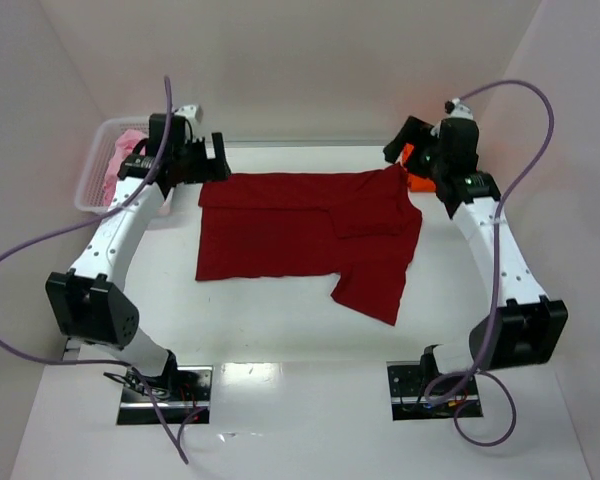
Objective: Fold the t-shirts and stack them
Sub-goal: Grap the side of the flattened tshirt closest away from the robot with both arms
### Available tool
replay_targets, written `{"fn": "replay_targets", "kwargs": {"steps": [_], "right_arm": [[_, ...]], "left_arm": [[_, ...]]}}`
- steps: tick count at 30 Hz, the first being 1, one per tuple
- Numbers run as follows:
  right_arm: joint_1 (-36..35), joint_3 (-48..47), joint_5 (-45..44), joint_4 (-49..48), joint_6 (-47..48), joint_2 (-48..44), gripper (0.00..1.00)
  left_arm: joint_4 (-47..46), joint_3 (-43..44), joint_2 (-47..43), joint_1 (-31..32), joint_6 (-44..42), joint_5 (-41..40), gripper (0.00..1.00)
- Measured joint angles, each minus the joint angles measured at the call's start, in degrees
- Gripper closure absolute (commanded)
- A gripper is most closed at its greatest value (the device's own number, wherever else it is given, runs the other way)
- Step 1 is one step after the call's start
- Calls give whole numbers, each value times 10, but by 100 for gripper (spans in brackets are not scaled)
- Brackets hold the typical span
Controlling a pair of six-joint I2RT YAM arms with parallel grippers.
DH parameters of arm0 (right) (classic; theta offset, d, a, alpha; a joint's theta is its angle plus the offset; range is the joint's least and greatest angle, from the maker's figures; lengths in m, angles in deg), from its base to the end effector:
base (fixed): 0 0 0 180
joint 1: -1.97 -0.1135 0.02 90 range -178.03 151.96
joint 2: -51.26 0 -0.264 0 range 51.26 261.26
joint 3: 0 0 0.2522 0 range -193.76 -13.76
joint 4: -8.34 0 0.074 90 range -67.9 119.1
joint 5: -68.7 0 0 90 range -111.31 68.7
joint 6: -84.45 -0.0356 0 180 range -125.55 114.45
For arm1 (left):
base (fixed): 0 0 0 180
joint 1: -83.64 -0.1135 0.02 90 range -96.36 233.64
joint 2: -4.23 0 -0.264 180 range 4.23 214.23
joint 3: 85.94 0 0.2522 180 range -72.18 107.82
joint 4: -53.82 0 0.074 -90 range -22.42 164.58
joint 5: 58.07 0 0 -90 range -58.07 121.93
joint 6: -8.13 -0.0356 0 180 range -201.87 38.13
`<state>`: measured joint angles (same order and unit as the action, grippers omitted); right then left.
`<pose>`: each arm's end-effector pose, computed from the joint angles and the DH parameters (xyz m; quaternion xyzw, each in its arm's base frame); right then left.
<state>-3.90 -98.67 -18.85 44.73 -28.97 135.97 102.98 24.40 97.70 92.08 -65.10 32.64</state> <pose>0.3397 0.0365 0.3954 0.1150 0.8230 0.1578 0.5334 0.3659 -0.0547 0.3917 -0.0606 0.8737 -0.1106 0.4698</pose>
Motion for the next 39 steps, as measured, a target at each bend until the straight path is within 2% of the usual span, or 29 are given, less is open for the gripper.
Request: {"fn": "replay_targets", "kwargs": {"steps": [3,7,13,29,39], "right_arm": [[7,100,0,12,-32,-73,0],[7,219,1,60,-84,-103,0],[7,332,22,129,-155,-163,0],[7,425,27,136,-225,-188,0],[7,457,-3,130,-266,-196,0]], "left_arm": [[-2,-104,-52,0,16,22,0],[4,-223,-66,0,42,54,0],[10,-314,-80,1,90,66,0],[-38,-453,-164,-33,204,-13,3],[-87,-480,-132,-44,245,-24,4]]}}
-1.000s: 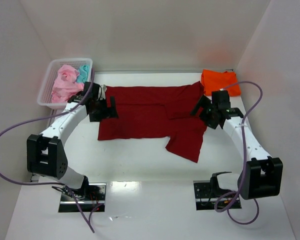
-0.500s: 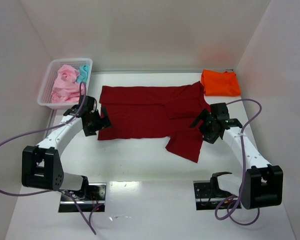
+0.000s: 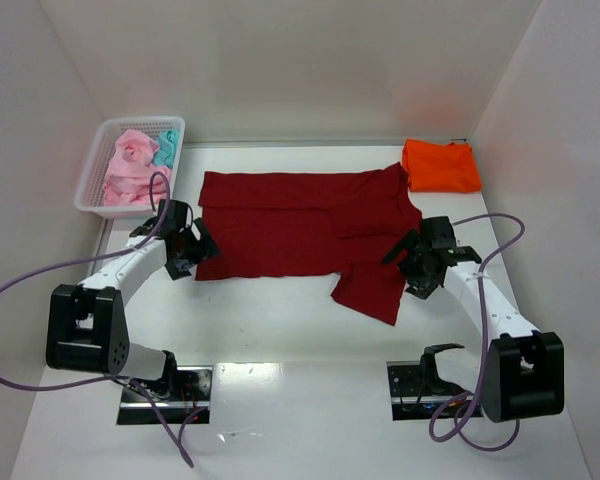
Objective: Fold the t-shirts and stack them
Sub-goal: Grap the side of the flattened tshirt closest away from the robot with both arms
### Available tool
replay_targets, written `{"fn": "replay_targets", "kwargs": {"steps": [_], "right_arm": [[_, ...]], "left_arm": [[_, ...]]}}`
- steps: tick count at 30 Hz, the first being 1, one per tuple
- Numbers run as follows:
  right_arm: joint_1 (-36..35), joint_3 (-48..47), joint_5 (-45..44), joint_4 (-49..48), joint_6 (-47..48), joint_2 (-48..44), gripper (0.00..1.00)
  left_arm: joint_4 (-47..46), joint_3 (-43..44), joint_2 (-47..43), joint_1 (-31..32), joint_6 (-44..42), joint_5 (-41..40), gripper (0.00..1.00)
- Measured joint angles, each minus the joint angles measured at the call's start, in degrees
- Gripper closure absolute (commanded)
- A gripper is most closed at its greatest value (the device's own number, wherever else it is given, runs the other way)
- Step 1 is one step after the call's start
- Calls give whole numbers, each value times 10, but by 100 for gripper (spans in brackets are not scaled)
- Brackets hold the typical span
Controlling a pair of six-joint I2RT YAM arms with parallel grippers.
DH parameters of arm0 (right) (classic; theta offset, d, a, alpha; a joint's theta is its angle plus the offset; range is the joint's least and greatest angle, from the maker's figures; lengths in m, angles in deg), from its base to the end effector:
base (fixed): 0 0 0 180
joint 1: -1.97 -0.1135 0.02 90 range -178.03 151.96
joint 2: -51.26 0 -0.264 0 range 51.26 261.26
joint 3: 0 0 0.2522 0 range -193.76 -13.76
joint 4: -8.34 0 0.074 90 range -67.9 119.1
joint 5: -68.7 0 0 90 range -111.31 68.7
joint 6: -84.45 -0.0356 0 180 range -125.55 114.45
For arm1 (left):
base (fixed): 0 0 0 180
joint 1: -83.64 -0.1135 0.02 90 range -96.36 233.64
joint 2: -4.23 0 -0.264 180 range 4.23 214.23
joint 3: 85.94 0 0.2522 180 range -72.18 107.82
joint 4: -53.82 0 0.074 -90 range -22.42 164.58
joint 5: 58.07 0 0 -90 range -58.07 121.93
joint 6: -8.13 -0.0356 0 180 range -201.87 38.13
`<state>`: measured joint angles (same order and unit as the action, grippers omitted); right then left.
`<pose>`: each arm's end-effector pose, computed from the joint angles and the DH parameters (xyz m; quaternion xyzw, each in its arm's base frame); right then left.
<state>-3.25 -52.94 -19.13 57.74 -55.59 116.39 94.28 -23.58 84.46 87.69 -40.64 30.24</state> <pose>0.2066 0.0202 0.2034 0.3652 0.8978 0.1300 0.2089 0.2722 -0.0182 0.2030 -0.3105 0.9105 -0.0919 0.2573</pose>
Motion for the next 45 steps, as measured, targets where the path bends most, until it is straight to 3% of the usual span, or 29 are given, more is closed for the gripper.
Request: {"fn": "replay_targets", "kwargs": {"steps": [13,22,25,37,45], "right_arm": [[0,41,-16,-22,-40,-8,0],[0,50,-20,-31,-50,-8,0],[0,50,-21,-35,-52,-8,0],[0,62,-37,-34,-61,-25,0],[0,80,-50,-35,-63,-41,0]], "left_arm": [[-13,-14,46,-19,15,-2,13],[-18,-17,56,-19,26,-2,40],[-23,-17,62,-19,26,-2,45],[-28,-21,68,-19,29,-2,94],[-26,-21,68,-19,28,-3,100]]}}
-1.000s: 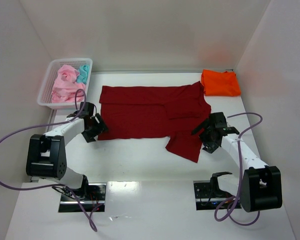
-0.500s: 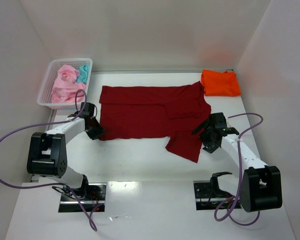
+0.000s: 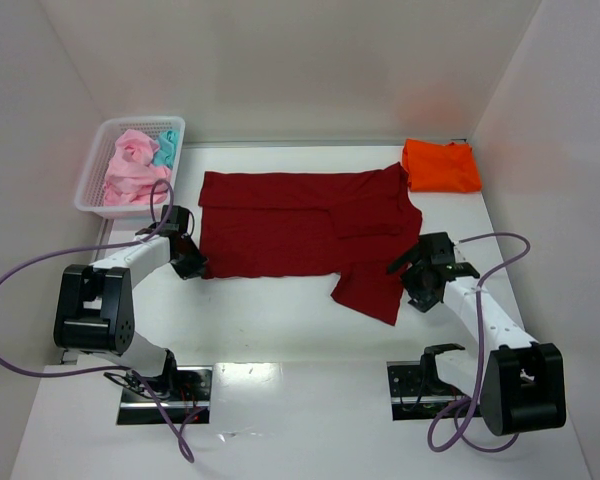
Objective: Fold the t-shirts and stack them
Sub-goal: Grap the side of the flattened tshirt closest away from the robot with both arms
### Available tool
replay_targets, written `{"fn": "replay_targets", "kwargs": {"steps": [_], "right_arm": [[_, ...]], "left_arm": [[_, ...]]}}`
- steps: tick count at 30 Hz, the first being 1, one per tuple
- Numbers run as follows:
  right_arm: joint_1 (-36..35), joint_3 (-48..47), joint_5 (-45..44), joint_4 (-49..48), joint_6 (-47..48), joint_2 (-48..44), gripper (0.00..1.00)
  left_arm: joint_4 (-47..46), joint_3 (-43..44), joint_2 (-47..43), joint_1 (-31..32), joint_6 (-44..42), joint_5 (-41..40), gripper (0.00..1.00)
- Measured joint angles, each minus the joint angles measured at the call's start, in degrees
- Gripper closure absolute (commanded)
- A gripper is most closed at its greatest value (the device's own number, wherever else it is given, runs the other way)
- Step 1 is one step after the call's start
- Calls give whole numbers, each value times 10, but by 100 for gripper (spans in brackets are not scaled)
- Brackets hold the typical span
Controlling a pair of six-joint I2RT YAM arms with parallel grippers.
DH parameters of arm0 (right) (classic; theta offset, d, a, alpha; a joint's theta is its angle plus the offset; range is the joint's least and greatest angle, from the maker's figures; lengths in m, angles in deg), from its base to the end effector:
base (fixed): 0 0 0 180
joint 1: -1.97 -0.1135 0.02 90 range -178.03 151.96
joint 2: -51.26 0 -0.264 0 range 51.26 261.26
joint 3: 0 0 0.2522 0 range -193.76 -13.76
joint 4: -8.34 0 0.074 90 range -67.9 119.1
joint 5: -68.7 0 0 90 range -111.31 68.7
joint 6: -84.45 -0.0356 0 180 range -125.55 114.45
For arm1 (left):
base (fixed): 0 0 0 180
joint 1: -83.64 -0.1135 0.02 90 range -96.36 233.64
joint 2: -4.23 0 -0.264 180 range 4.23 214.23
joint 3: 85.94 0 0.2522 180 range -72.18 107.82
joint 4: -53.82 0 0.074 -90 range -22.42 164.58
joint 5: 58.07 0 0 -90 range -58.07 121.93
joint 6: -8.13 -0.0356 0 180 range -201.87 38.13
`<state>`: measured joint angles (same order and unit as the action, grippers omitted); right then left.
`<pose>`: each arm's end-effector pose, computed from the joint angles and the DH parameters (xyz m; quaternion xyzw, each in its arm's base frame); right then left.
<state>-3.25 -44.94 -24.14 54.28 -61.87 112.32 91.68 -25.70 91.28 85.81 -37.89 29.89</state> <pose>0.1853 0.0152 0.1777 0.4238 0.8727 0.1028 0.2197 0.2782 -0.0093 0.1644 -0.3517 0.9099 -0.0699 0.2085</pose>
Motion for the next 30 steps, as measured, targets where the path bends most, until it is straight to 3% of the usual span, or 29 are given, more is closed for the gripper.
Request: {"fn": "replay_targets", "kwargs": {"steps": [5,10,19,22,25,30], "right_arm": [[0,6,0,0,-1,-5,6],[-3,9,2,0,-3,-5,23],[-45,-13,-7,6,-7,86,22],[-64,-30,-16,4,-10,111,27],[-70,-32,-22,5,-12,118,36],[-70,-34,-28,7,-16,129,75]], "left_arm": [[4,0,0,0,0,-1,100],[4,0,0,0,0,0,100],[6,0,-1,0,0,9,99],[8,0,-1,0,0,9,99],[9,3,-2,0,0,9,98],[11,8,-2,0,0,9,98]]}}
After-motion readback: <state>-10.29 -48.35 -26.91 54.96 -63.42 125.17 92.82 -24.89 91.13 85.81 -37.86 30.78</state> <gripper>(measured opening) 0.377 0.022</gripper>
